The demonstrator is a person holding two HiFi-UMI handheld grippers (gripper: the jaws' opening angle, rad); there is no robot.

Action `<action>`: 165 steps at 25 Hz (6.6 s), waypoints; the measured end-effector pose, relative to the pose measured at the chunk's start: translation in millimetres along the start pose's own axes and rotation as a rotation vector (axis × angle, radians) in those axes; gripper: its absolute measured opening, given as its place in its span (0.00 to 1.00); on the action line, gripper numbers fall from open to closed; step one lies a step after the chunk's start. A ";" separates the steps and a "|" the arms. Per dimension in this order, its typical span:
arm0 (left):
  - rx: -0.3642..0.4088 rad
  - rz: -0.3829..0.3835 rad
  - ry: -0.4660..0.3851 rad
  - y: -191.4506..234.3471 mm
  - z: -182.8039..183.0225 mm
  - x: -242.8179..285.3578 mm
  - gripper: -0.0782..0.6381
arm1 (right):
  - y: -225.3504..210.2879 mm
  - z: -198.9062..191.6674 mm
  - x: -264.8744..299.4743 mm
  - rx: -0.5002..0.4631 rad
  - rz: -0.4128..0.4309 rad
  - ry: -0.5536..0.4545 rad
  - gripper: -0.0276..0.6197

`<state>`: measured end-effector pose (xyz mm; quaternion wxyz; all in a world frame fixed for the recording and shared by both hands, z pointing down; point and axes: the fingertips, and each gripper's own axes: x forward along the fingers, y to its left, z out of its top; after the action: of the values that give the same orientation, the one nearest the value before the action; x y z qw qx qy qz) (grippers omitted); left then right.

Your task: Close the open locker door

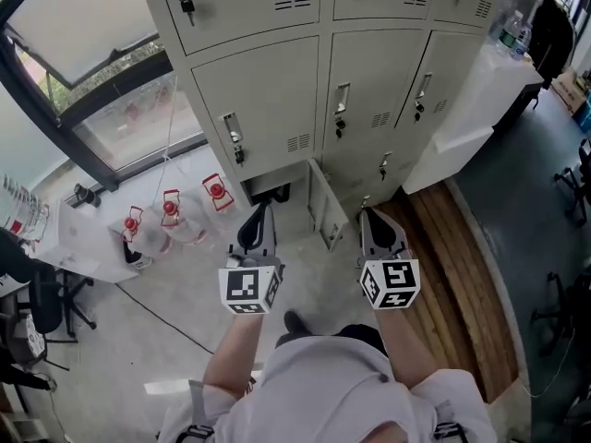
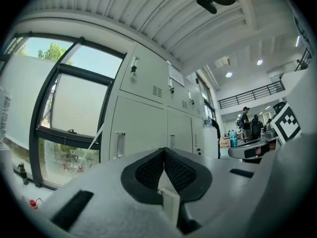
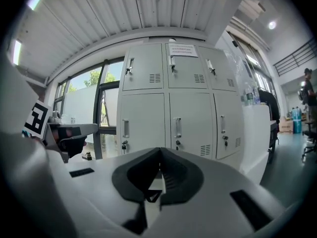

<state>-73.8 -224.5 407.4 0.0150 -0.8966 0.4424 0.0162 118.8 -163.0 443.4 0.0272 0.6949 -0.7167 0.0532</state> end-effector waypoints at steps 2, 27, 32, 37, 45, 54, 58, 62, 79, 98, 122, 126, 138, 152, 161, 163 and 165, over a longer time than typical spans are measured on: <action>-0.007 0.004 0.000 6.0 -2.8 9.7 0.12 | -0.2 3.6 14.9 -0.013 0.009 -0.002 0.06; 0.038 0.291 0.001 -12.5 -7.3 49.1 0.12 | -62.9 -2.0 108.6 -0.025 0.274 0.021 0.06; 0.032 0.310 0.014 -11.5 -13.8 52.1 0.12 | -68.9 -25.0 121.9 -0.051 0.272 0.065 0.06; 0.036 0.314 0.022 -3.0 -13.6 53.0 0.12 | -73.7 -75.8 138.1 -0.050 0.258 0.159 0.06; 0.020 0.313 0.045 5.1 -24.7 54.6 0.12 | -86.6 -151.5 143.1 -0.069 0.244 0.294 0.06; 0.014 0.325 0.050 15.9 -27.8 47.4 0.12 | -84.0 -217.5 139.3 -0.053 0.251 0.411 0.06; 0.014 0.324 0.050 19.0 -26.8 44.5 0.12 | -78.4 -232.7 132.8 -0.037 0.252 0.443 0.06; 0.021 0.318 0.050 21.7 -25.0 43.2 0.12 | -67.4 -231.6 130.9 -0.017 0.262 0.449 0.06; 0.023 0.320 0.039 37.1 -19.4 17.6 0.12 | -13.9 -231.9 124.4 -0.019 0.312 0.457 0.06; 0.024 0.385 0.040 78.2 -17.7 -19.0 0.12 | 65.3 -226.5 155.0 -0.035 0.410 0.451 0.06; 0.008 0.425 0.055 102.6 -19.9 -33.0 0.12 | 142.2 -220.1 221.5 -0.093 0.497 0.424 0.06; 0.014 0.422 0.056 102.0 -19.2 -34.1 0.12 | 148.6 -216.2 238.4 -0.112 0.508 0.421 0.06; 0.015 0.419 0.066 101.8 -21.6 -37.5 0.12 | 158.2 -213.8 276.0 -0.092 0.491 0.425 0.06; 0.013 0.411 0.060 110.6 -21.6 -35.8 0.12 | 160.5 -215.8 308.5 -0.109 0.453 0.452 0.06; 0.001 0.425 0.101 118.7 -26.7 -38.6 0.12 | 162.0 -209.5 324.0 -0.158 0.429 0.448 0.06; 0.008 0.420 0.082 119.8 -25.2 -37.5 0.12 | 162.6 -209.1 325.1 -0.161 0.433 0.441 0.06; 0.004 0.422 0.105 120.3 -27.0 -37.5 0.12 | 162.2 -209.8 324.6 -0.156 0.428 0.443 0.06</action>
<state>-191.7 -269.0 434.5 -0.0102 -0.7837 0.6205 -0.0286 -61.2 -456.7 682.0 0.2238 0.4959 -0.8251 0.1525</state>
